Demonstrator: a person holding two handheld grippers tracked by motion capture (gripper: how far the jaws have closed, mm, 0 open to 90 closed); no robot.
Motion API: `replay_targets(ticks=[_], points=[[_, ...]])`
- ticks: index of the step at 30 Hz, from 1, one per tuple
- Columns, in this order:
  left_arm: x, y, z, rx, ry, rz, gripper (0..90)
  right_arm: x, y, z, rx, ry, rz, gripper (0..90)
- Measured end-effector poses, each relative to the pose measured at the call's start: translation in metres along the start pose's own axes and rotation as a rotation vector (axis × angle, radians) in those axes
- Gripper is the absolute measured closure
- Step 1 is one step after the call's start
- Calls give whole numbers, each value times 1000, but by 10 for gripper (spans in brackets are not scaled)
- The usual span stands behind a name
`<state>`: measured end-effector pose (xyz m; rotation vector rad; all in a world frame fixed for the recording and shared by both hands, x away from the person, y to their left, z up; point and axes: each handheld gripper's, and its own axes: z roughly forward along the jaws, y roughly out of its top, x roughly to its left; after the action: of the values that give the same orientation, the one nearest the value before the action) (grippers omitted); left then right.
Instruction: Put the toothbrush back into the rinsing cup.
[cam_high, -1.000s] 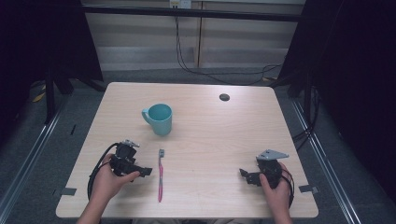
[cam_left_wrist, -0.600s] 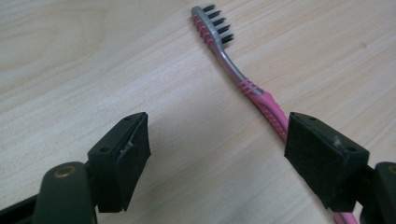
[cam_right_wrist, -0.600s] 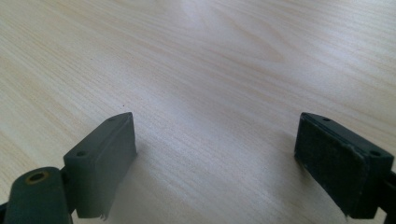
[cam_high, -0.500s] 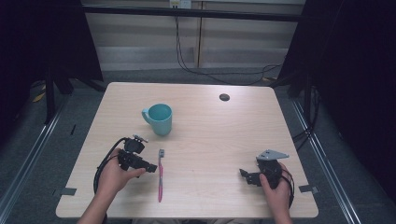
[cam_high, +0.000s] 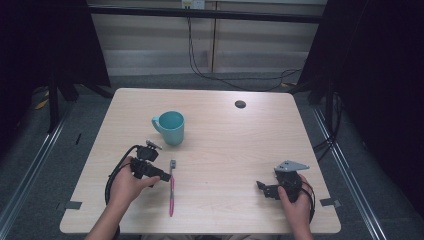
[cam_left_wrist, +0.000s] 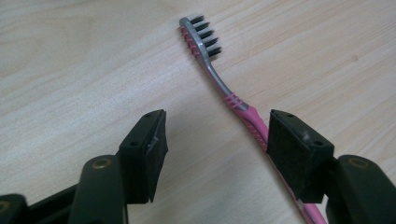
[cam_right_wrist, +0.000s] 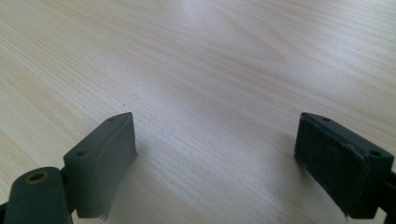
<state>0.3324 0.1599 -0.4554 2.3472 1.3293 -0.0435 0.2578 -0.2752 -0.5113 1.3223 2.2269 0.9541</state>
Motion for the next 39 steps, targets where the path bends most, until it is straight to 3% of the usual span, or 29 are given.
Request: replay_targets(ticks=[17, 26, 39], points=[[-12, 7, 9, 43, 12, -25, 450, 0, 0, 0, 0, 0, 0, 121], [-21, 13, 13, 61, 11, -45, 532, 0, 0, 0, 0, -1, 0, 120], [-24, 17, 16, 81, 44, -63, 571, 0, 0, 0, 0, -1, 0, 121]])
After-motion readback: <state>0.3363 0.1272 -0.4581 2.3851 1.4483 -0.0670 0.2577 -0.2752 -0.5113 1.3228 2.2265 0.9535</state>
